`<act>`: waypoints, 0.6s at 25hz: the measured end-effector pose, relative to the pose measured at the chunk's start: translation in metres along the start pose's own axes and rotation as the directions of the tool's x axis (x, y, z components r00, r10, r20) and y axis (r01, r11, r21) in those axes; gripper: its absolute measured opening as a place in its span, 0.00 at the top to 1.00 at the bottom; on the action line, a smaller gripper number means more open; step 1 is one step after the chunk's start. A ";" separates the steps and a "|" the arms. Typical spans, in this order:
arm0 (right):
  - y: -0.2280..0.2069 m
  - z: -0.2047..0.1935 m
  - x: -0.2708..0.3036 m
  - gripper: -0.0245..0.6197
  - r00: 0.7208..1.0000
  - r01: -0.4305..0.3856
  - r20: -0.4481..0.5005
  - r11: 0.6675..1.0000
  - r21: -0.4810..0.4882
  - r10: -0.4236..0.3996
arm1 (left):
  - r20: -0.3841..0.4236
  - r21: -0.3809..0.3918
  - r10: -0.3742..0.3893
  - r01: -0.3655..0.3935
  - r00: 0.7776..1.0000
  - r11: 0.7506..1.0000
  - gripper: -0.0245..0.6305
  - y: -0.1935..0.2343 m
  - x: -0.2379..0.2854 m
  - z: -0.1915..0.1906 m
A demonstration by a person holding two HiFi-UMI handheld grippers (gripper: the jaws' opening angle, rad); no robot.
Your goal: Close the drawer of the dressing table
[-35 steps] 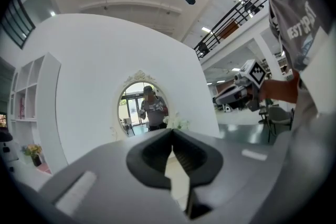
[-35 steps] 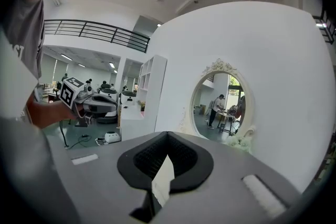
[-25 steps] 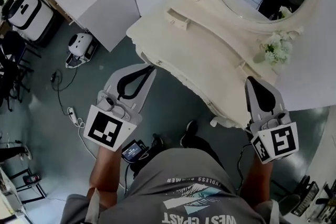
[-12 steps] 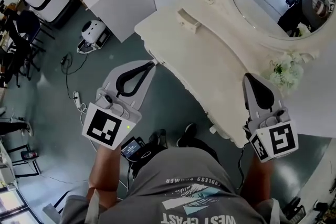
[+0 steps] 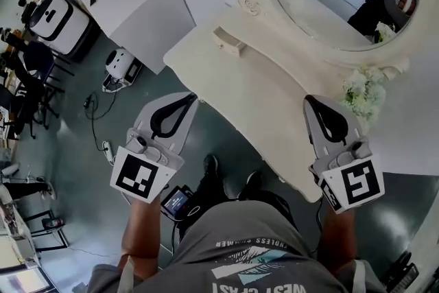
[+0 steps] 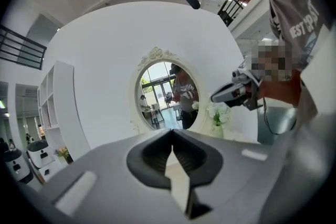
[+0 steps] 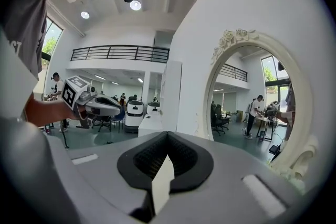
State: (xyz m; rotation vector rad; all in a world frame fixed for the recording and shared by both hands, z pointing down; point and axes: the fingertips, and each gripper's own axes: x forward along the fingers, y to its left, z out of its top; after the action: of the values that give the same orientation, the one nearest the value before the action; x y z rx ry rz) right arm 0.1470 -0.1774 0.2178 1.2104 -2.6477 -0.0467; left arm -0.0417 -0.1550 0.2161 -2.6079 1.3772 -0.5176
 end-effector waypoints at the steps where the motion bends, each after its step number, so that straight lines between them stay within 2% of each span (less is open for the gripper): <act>1: -0.003 -0.001 0.000 0.96 1.000 0.006 -0.003 1.000 0.000 -0.006 | 0.001 -0.001 -0.007 0.007 1.000 1.000 0.96 0.001 0.006 0.000; 9: -0.021 -0.011 0.003 0.96 0.992 0.110 -0.058 0.994 0.008 -0.110 | 0.036 0.000 -0.101 0.101 0.994 0.995 0.96 0.020 0.058 -0.008; 15: -0.030 -0.019 0.019 0.96 0.977 0.177 -0.123 0.984 0.015 -0.174 | 0.056 -0.010 -0.153 0.154 0.987 0.988 0.96 0.052 0.101 -0.021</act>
State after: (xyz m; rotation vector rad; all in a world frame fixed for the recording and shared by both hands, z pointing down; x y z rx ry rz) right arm 0.1612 -0.2097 0.2358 1.4066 -2.4392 0.0305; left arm -0.0367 -0.2666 0.2438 -2.7329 1.1741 -0.4537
